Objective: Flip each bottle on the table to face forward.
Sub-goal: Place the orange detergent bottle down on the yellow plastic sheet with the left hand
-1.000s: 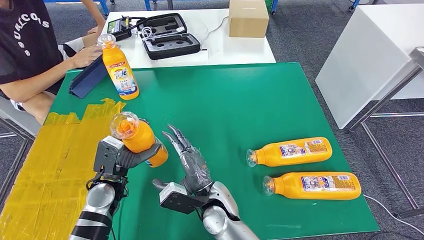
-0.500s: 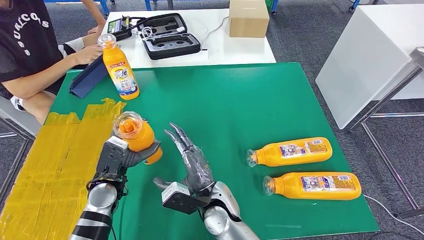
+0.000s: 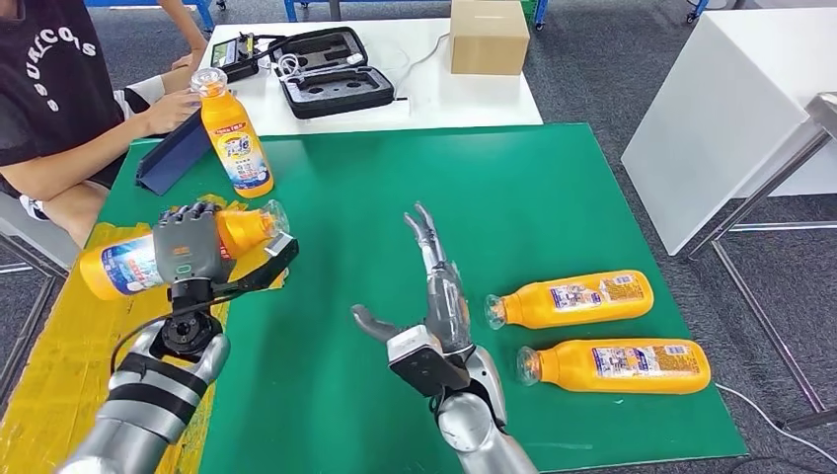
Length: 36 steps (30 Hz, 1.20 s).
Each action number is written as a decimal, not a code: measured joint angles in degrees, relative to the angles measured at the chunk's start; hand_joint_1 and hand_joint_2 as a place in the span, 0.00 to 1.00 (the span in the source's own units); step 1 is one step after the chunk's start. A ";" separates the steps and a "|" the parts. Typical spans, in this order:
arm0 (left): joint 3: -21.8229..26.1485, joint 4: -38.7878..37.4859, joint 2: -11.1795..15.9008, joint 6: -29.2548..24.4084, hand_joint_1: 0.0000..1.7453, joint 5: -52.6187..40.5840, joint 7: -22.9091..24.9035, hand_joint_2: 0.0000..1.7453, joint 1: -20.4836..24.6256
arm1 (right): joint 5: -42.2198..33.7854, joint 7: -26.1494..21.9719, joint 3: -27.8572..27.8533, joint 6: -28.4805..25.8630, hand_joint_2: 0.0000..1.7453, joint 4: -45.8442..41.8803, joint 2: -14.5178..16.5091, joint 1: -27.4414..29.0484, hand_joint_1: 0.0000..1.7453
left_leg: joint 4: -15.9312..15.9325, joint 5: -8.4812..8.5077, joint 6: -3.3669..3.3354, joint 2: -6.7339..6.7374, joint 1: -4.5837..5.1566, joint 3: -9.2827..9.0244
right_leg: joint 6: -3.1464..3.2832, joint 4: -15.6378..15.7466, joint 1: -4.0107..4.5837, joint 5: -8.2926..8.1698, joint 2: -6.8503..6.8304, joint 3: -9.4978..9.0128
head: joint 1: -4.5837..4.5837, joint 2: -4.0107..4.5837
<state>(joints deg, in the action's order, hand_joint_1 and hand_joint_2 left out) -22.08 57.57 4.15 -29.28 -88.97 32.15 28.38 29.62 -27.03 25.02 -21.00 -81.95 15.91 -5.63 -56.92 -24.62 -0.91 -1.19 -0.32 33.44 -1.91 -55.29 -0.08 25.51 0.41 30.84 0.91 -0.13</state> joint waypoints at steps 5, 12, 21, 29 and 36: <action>-10.35 -11.06 4.18 0.39 1.00 -0.02 0.33 1.00 4.27 | -0.72 -0.40 -0.74 0.08 1.00 -1.48 -0.17 0.51 0.00 | 0.00 -0.01 0.03 0.06 0.00 0.04 | -0.01 -0.07 0.00 0.01 0.11 0.05 | -0.02 0.00; -13.56 -19.23 6.26 1.20 1.00 -0.01 -0.50 1.00 6.28 | -1.45 -0.54 -1.04 -0.35 1.00 -2.61 -0.27 0.67 0.00 | 0.00 -0.01 0.04 0.00 0.01 0.07 | -0.01 -0.05 0.00 0.03 0.09 0.07 | -0.02 0.00; -8.98 -26.73 5.04 1.45 0.00 0.04 -8.25 1.00 6.78 | -2.12 -0.54 -1.38 -0.73 1.00 -3.25 -0.50 0.66 0.00 | 0.00 -0.01 0.04 -0.02 0.01 0.06 | -0.01 -0.05 -0.01 0.03 0.06 0.04 | -0.03 0.00; 1.65 -28.16 1.92 0.31 0.00 1.49 -16.10 1.00 6.54 | -2.23 -0.54 -1.70 -1.05 1.00 -4.48 -0.87 1.02 0.00 | 0.00 -0.01 0.04 -0.03 0.01 0.04 | -0.01 -0.06 0.00 0.03 0.03 0.02 | -0.02 0.00; 7.88 -27.81 -0.28 0.10 0.00 3.00 -21.26 1.00 5.85 | -1.83 -0.42 -1.84 -1.06 1.00 -4.89 -0.96 1.37 0.00 | 0.00 0.00 0.03 -0.03 0.02 0.03 | -0.01 -0.06 -0.01 0.03 0.03 0.01 | -0.02 0.00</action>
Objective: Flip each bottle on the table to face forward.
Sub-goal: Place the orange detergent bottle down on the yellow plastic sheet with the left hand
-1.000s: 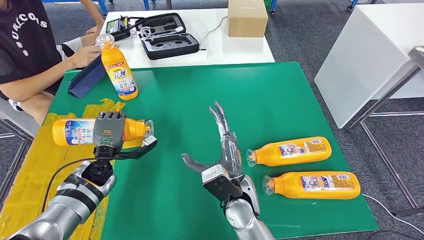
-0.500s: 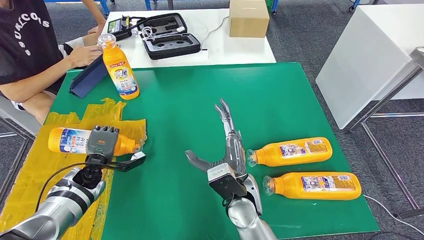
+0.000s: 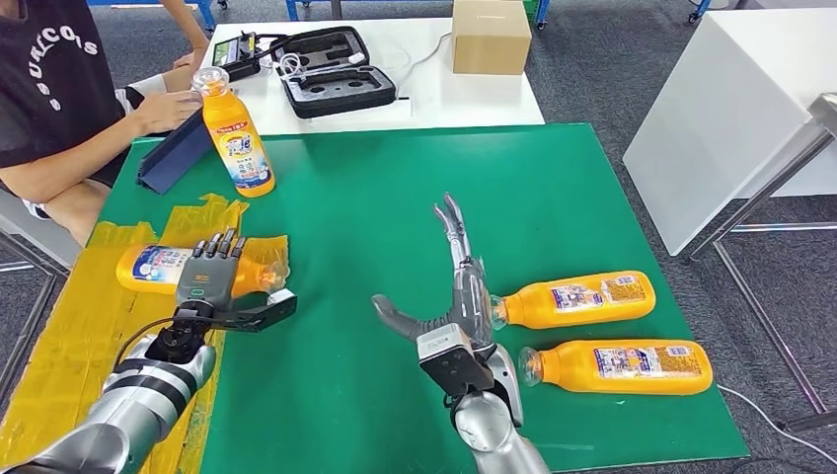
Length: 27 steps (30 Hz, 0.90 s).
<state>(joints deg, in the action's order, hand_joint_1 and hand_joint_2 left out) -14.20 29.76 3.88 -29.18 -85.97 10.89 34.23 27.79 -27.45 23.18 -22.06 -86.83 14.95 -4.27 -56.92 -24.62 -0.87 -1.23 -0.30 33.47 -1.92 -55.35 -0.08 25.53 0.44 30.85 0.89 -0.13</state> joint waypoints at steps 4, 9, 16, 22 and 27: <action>4.91 1.52 -1.75 -0.25 0.00 1.87 -4.73 1.00 -1.28 | 0.80 0.27 -0.22 0.01 1.00 -0.14 0.00 0.29 0.00 | 0.00 0.00 0.00 0.00 0.00 0.01 | 0.00 0.00 0.00 0.00 0.00 0.02 | 0.01 0.00; 9.88 5.64 -3.82 1.44 0.00 5.45 -9.96 1.00 -3.69 | 1.67 0.52 -0.57 0.01 1.00 -0.53 0.00 0.76 0.00 | 0.00 -0.01 0.00 0.01 0.00 0.02 | 0.00 0.00 0.00 0.00 0.00 0.03 | 0.00 0.00; 12.24 16.30 -6.37 6.63 0.00 22.08 -24.69 1.00 -9.43 | 3.25 0.60 -1.39 -0.48 1.00 -1.49 -0.20 1.21 0.00 | 0.00 -0.01 0.00 0.01 0.00 0.02 | 0.00 0.01 0.00 0.00 0.01 0.04 | 0.00 0.00; 11.64 29.19 -7.53 12.40 0.00 31.83 -30.26 1.00 -15.34 | 4.35 0.44 -2.14 -0.95 1.00 -2.79 -1.04 1.29 0.00 | 0.00 -0.04 -0.01 0.04 0.01 0.05 | 0.00 0.03 0.00 0.00 0.01 0.07 | 0.00 0.00; 11.49 35.95 -7.59 14.81 0.00 38.65 -34.23 1.00 -18.59 | 5.98 0.50 -2.61 -1.24 1.00 -3.57 -1.55 1.28 0.00 | 0.00 -0.03 0.00 0.02 -0.01 0.05 | 0.00 0.02 0.01 0.00 0.01 0.06 | 0.01 0.00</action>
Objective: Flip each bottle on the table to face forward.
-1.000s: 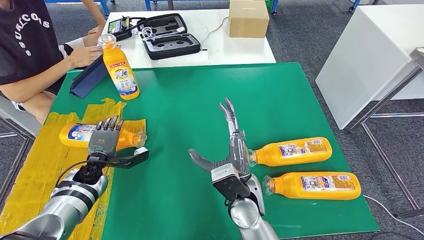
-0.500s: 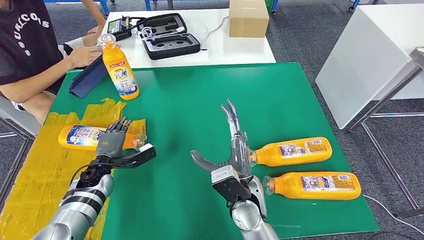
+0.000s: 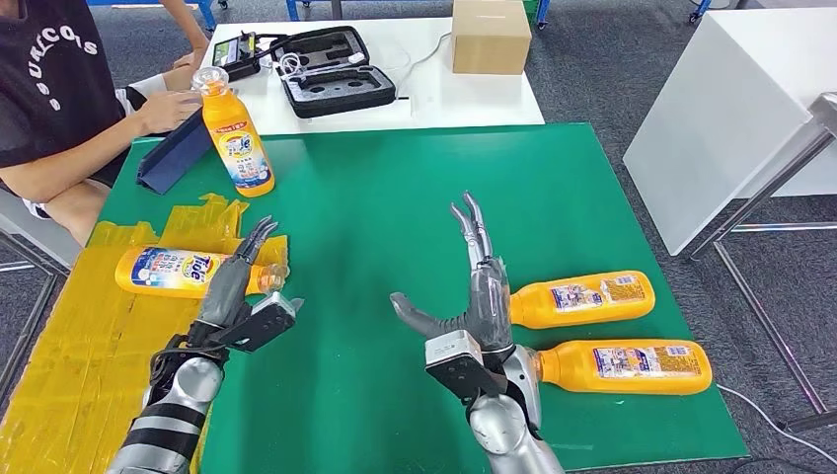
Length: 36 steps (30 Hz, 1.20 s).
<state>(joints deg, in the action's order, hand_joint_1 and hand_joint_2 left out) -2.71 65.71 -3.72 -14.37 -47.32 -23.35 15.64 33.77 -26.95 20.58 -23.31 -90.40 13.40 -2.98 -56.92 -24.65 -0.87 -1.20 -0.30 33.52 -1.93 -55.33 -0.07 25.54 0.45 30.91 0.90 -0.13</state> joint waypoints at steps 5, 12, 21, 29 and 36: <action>-0.95 8.35 -0.43 -1.00 0.00 1.81 -1.72 1.00 -4.29 | 9.31 4.08 -0.56 -0.20 1.00 -1.02 -1.16 -0.28 0.00 | 0.00 -0.01 0.00 0.00 0.01 0.01 | 0.00 0.00 -0.01 0.00 0.00 0.00 | 0.01 0.00; -3.58 19.52 -2.17 -0.26 0.00 4.61 -1.78 1.00 -9.79 | 26.36 13.35 0.05 6.37 1.00 -0.26 -7.34 -3.09 0.00 | -0.01 -0.01 -0.02 -0.05 0.08 0.03 | -0.01 0.03 -0.07 0.00 -0.04 -0.02 | -0.01 0.00; -3.46 25.79 -3.50 11.20 0.00 22.64 -3.36 1.00 -13.51 | 26.71 11.54 -3.46 11.62 1.00 6.14 -19.80 -6.97 0.00 | -0.03 -0.01 -0.04 -0.12 0.11 0.03 | -0.03 0.04 -0.11 -0.01 -0.12 -0.06 | 0.01 0.00; -2.63 27.07 -4.27 12.65 0.00 24.13 -3.60 1.00 -14.41 | 26.88 10.58 -5.82 12.17 1.00 8.20 -23.40 -7.39 0.00 | -0.02 -0.02 -0.04 -0.11 0.08 0.03 | -0.02 0.04 -0.04 -0.01 -0.11 -0.03 | 0.03 0.00; -0.95 26.93 -4.61 15.24 0.00 29.28 -3.06 1.00 -14.53 | 26.46 10.33 -7.94 15.09 1.00 11.54 -27.75 -8.09 0.00 | -0.02 -0.02 -0.05 -0.15 0.11 0.03 | -0.03 0.04 -0.09 -0.01 -0.14 -0.06 | 0.02 0.00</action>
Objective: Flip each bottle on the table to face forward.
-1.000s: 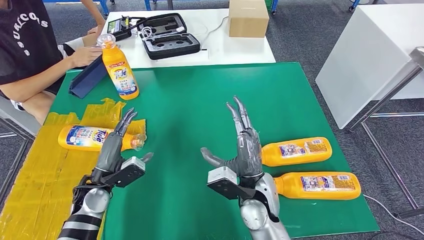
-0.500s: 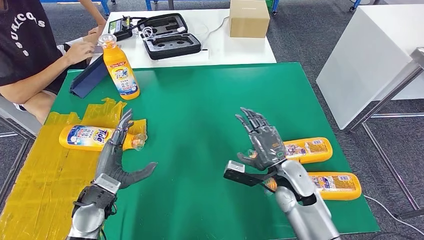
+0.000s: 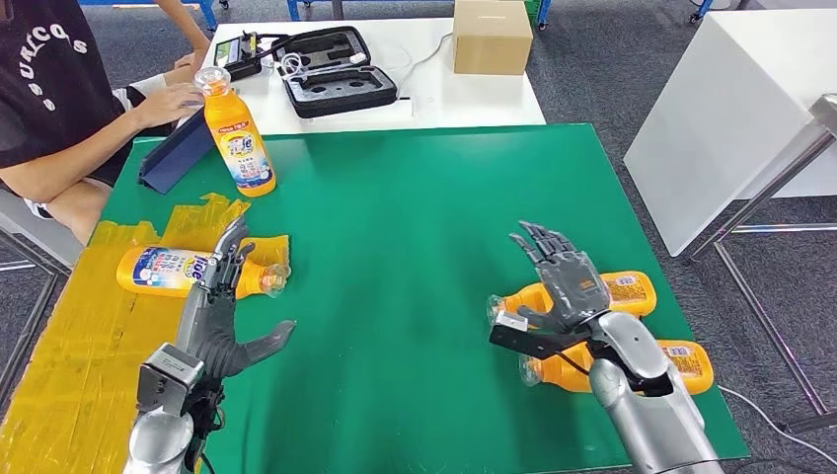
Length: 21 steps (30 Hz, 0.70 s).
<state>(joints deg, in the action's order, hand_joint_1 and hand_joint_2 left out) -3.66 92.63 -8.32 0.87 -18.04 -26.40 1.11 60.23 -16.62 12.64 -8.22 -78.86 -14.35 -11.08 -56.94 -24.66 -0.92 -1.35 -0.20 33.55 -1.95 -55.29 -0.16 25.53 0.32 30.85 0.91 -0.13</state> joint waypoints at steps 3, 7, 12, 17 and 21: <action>0.54 -0.31 -0.41 -0.39 0.00 -0.21 0.29 1.00 -0.01 | 0.85 0.15 -1.43 0.37 1.00 2.63 -2.19 -0.68 0.00 | -0.01 0.00 -0.01 0.00 0.08 0.00 | -0.01 0.00 -0.09 -0.01 0.00 0.00 | 0.01 0.00; 0.59 -0.33 -0.94 -0.67 0.00 -0.40 0.36 1.00 -0.18 | 2.09 1.02 -2.88 0.88 1.00 6.39 -4.50 -1.70 0.00 | -0.03 -0.01 -0.02 -0.03 0.10 0.00 | -0.01 0.01 -0.10 -0.01 -0.01 0.00 | 0.01 0.00; 0.59 -0.31 -1.19 -0.95 0.00 -0.12 0.54 1.00 -0.54 | 1.77 0.96 -4.38 2.11 1.00 10.27 -7.03 -2.71 0.00 | -0.03 -0.01 -0.02 -0.03 0.09 0.00 | -0.01 0.01 -0.09 -0.01 -0.01 0.00 | 0.02 0.00; 0.62 -0.31 -1.19 -1.27 0.00 0.26 0.58 1.00 -0.77 | 1.74 0.56 -5.24 2.23 1.00 13.44 -8.63 -3.61 0.00 | -0.02 -0.01 -0.02 -0.02 0.08 0.00 | -0.01 0.01 -0.07 -0.01 -0.01 0.00 | 0.02 0.00; 0.62 -0.31 -1.21 -1.31 0.00 0.29 0.59 1.00 -0.79 | 1.76 0.49 -5.32 2.23 1.00 14.61 -9.09 -3.99 0.00 | -0.02 -0.01 -0.02 -0.02 0.08 0.00 | -0.01 0.01 -0.08 -0.01 -0.01 0.01 | 0.02 0.00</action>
<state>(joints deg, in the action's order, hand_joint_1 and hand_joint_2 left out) -3.04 92.32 -9.53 -0.44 -17.75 -25.81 0.32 61.99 -16.13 7.32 -5.99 -64.25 -23.44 -15.07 -56.97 -24.68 -0.94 -1.37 -0.12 33.55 -1.97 -55.28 -0.24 25.52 0.30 30.86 0.93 -0.13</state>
